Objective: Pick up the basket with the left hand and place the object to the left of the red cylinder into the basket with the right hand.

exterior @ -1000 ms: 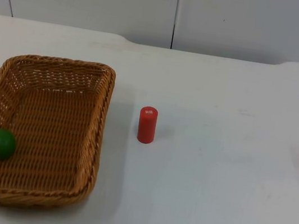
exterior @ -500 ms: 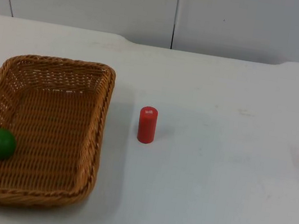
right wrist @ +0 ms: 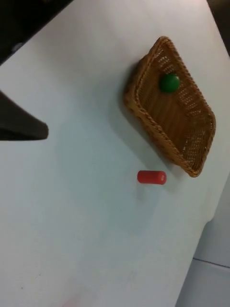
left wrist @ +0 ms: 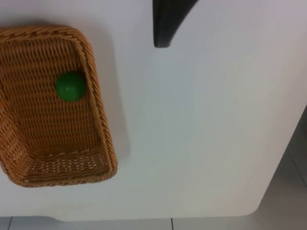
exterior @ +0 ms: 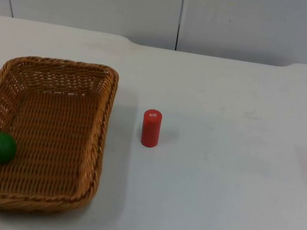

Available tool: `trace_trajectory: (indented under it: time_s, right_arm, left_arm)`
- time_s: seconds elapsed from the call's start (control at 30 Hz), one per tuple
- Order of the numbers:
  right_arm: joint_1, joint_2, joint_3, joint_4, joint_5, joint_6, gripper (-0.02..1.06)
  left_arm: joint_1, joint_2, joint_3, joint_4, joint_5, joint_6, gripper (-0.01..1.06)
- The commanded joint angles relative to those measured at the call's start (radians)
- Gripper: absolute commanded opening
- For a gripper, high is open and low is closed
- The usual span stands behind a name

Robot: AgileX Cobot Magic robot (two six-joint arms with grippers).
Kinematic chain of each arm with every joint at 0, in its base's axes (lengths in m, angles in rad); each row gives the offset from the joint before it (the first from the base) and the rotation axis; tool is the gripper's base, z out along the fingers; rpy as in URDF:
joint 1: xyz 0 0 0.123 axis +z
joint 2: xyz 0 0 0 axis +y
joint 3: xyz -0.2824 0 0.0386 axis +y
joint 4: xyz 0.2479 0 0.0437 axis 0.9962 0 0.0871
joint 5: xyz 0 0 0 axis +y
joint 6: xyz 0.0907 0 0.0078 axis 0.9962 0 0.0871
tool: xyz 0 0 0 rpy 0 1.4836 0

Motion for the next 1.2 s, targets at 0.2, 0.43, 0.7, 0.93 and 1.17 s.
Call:
trace_trajectory:
  time_s: [0.2, 0.43, 0.7, 0.93, 1.17]
  right_arm:
    - [-0.002, -0.002, 0.117, -0.018, -0.082, -0.002, 1.05]
    - [-0.002, -0.002, 0.117, -0.02, -0.084, 0.001, 1.05]
    - [-0.002, -0.002, 0.117, -0.027, -0.084, 0.018, 1.05]
    - [-0.002, -0.002, 0.117, -0.027, -0.084, 0.02, 1.05]
    - [-0.002, -0.002, 0.117, -0.009, -0.084, 0.046, 1.05]
  left_arm:
    - [-0.004, -0.004, 0.005, -0.014, 0.001, 0.006, 0.95]
    - [-0.004, -0.004, 0.005, -0.014, 0.001, 0.006, 0.97]
    - [-0.004, -0.004, 0.005, -0.014, 0.001, 0.006, 1.05]
    - [-0.004, -0.004, 0.005, -0.014, 0.001, 0.006, 1.05]
    - [-0.004, -0.004, 0.005, -0.014, 0.001, 0.006, 1.05]
